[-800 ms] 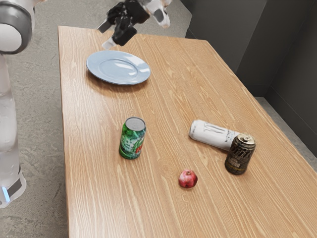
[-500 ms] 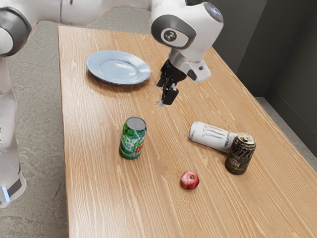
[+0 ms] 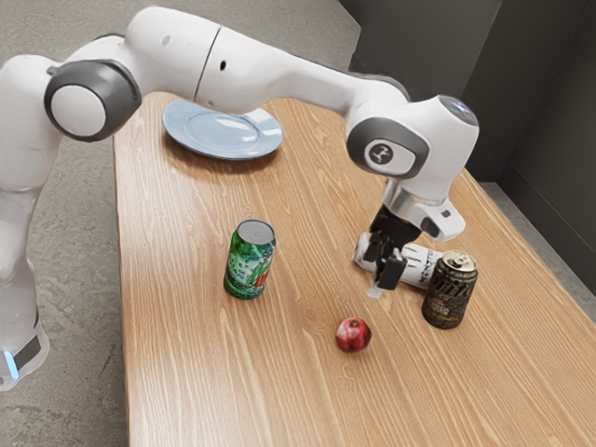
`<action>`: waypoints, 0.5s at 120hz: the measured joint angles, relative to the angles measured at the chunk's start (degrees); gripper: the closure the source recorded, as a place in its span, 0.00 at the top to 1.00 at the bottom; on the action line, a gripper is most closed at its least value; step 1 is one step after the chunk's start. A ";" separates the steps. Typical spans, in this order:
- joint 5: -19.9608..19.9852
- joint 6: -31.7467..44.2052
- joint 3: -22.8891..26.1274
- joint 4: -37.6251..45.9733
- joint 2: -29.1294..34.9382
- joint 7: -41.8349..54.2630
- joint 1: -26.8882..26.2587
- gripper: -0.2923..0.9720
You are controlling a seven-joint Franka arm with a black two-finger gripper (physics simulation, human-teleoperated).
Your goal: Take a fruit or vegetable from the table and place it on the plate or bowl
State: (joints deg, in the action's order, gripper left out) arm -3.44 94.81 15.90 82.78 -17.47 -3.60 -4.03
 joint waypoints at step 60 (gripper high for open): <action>6.51 6.93 0.15 6.31 -0.89 -1.27 -1.69 0.77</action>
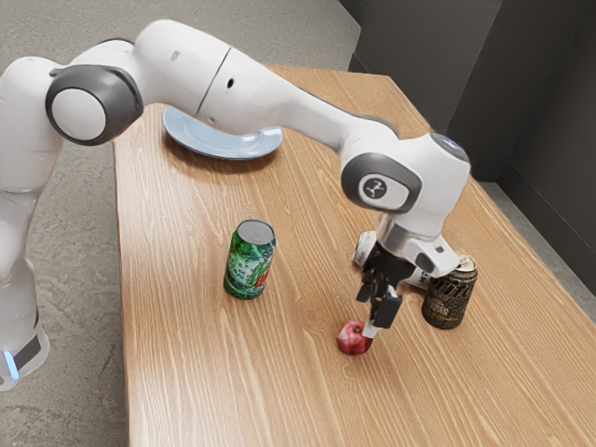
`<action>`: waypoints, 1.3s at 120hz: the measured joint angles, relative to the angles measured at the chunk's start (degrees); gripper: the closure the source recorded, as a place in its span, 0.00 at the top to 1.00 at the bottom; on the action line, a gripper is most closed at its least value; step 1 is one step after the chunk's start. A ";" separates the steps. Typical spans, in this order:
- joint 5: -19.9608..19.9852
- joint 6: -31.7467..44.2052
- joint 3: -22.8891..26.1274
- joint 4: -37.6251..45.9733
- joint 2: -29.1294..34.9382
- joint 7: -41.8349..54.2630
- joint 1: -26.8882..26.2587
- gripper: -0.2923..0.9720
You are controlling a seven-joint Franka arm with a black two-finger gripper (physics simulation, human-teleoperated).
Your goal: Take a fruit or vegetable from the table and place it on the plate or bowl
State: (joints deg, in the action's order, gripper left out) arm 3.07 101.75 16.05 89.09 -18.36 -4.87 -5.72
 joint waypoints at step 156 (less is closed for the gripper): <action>3.93 7.66 -1.38 5.85 1.23 0.46 -0.03 0.77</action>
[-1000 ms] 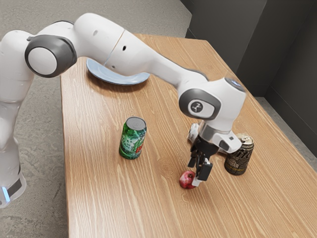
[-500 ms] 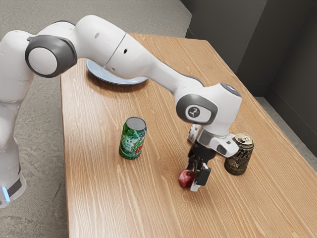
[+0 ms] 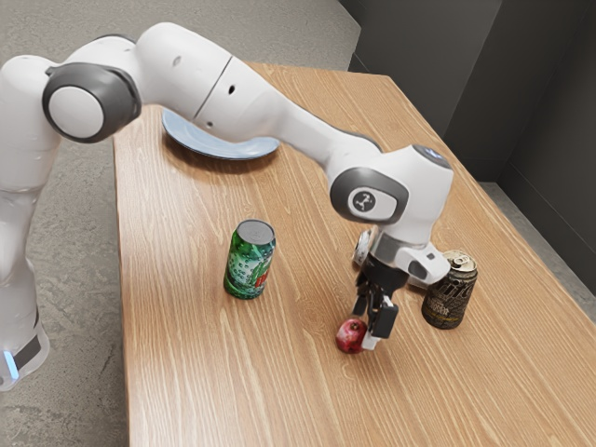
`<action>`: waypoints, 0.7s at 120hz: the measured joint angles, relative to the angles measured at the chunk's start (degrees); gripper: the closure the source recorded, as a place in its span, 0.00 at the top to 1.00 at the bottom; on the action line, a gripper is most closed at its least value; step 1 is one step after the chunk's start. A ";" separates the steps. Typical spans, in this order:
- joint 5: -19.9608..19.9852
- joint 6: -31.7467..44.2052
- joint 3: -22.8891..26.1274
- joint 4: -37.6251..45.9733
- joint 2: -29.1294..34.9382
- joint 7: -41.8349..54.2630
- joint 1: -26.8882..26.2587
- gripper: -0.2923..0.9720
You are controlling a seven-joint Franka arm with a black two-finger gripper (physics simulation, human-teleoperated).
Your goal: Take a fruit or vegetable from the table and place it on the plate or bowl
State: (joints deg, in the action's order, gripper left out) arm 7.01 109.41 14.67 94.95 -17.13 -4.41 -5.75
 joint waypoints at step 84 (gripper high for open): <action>1.33 0.01 -0.10 2.87 1.01 0.53 -0.84 0.77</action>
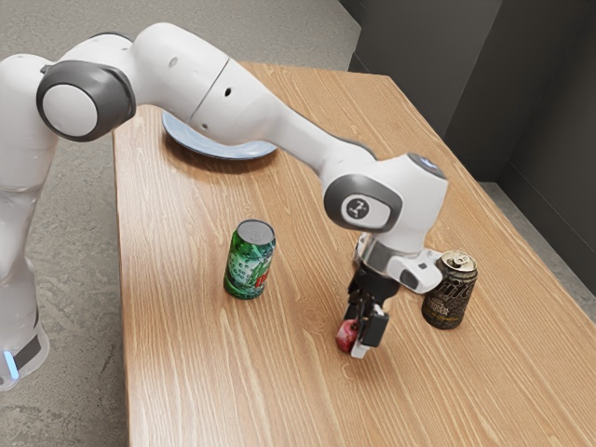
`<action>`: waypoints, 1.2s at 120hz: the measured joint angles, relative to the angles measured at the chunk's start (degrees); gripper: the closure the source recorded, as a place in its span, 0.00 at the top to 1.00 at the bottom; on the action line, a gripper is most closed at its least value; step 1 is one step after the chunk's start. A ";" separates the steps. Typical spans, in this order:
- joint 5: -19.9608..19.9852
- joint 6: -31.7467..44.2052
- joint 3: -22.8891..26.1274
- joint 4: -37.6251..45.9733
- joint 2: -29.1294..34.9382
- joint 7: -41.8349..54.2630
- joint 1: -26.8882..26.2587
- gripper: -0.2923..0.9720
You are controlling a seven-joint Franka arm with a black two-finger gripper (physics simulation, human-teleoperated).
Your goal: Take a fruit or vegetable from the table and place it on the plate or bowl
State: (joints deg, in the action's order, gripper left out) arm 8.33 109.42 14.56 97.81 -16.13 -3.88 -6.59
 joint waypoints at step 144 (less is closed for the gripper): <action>1.41 0.90 -0.67 1.25 -0.58 -0.63 -0.50 0.50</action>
State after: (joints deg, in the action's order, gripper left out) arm 9.74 110.32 13.89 99.06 -16.70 -4.51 -7.09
